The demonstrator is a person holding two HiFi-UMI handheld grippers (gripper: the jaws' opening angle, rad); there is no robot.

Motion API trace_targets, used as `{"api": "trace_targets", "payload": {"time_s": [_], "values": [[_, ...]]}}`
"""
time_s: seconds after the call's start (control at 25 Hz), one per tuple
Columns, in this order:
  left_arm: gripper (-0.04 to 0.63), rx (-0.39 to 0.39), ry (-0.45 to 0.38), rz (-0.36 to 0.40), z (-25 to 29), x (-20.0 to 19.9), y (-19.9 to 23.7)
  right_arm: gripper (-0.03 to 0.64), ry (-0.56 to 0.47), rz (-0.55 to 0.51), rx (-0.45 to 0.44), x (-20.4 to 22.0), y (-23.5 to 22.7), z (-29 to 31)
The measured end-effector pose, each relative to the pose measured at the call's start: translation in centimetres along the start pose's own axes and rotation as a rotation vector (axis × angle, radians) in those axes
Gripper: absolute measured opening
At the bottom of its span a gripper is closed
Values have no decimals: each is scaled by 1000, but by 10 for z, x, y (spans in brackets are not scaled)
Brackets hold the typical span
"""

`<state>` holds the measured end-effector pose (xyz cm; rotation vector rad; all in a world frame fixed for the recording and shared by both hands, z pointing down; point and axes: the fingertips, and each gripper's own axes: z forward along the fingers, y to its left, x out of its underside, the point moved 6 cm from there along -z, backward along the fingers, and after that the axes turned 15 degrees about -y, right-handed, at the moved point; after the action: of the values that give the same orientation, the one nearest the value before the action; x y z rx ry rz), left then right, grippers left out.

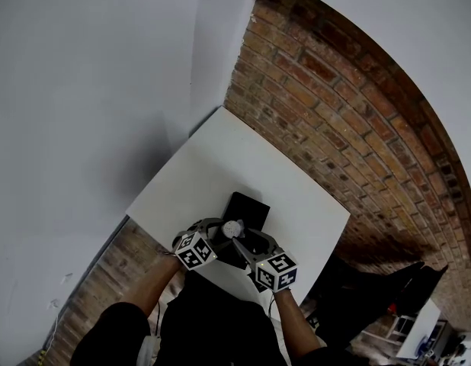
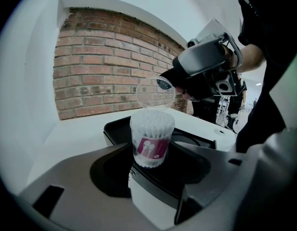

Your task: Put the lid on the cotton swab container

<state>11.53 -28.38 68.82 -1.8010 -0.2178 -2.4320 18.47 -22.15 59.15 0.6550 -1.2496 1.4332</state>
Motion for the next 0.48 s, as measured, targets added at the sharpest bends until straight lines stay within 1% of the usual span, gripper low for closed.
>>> {"api": "trace_targets", "payload": {"time_s": [0.2, 0.48], "values": [[247, -3, 3, -2, 0, 1, 0, 183, 7, 21, -15, 1, 0, 2], [247, -2, 8, 1, 1, 1, 0, 129, 37, 19, -45, 3, 2, 6]]}}
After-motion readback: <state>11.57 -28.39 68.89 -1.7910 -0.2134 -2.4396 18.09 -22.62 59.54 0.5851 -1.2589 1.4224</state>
